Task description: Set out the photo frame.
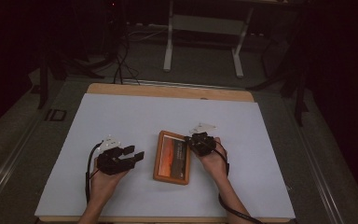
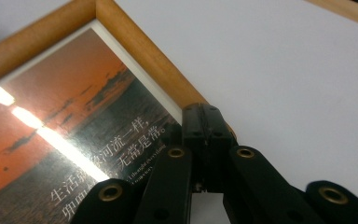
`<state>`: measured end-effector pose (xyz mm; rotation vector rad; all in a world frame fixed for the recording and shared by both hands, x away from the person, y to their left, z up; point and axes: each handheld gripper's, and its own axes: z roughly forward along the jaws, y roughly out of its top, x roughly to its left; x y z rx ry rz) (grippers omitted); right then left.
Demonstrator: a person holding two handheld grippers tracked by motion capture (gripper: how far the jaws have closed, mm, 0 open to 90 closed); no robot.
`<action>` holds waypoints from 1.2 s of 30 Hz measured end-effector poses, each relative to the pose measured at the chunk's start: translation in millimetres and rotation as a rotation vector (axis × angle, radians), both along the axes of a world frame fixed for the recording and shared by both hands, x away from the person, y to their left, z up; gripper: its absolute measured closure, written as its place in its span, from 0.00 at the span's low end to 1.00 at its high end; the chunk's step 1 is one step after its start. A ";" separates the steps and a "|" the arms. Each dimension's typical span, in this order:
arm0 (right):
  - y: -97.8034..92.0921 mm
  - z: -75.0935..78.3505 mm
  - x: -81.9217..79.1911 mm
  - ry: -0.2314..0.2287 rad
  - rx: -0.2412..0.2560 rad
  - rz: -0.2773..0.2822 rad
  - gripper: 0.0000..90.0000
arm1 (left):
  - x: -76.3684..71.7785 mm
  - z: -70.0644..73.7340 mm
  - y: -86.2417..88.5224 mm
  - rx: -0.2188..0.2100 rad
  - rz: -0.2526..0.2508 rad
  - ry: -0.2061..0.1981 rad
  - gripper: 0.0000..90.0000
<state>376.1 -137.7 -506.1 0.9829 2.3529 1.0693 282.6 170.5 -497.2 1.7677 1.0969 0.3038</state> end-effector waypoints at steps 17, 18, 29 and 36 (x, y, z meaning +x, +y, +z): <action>-5.5 -9.7 3.5 0.030 -0.013 -0.021 1.00 | -1.0 1.0 -4.4 0.001 -0.022 0.008 0.53; -5.5 -10.0 3.5 0.033 -0.011 -0.022 1.00 | -1.0 1.0 -4.6 0.000 -0.024 0.010 0.53; -7.4 -12.2 4.8 0.043 0.004 -0.028 1.00 | -2.4 2.5 -8.2 -0.009 -0.032 0.019 0.51; -7.7 -12.6 4.6 0.042 0.007 -0.028 1.00 | -4.4 3.7 -13.0 -0.010 -0.039 0.025 0.49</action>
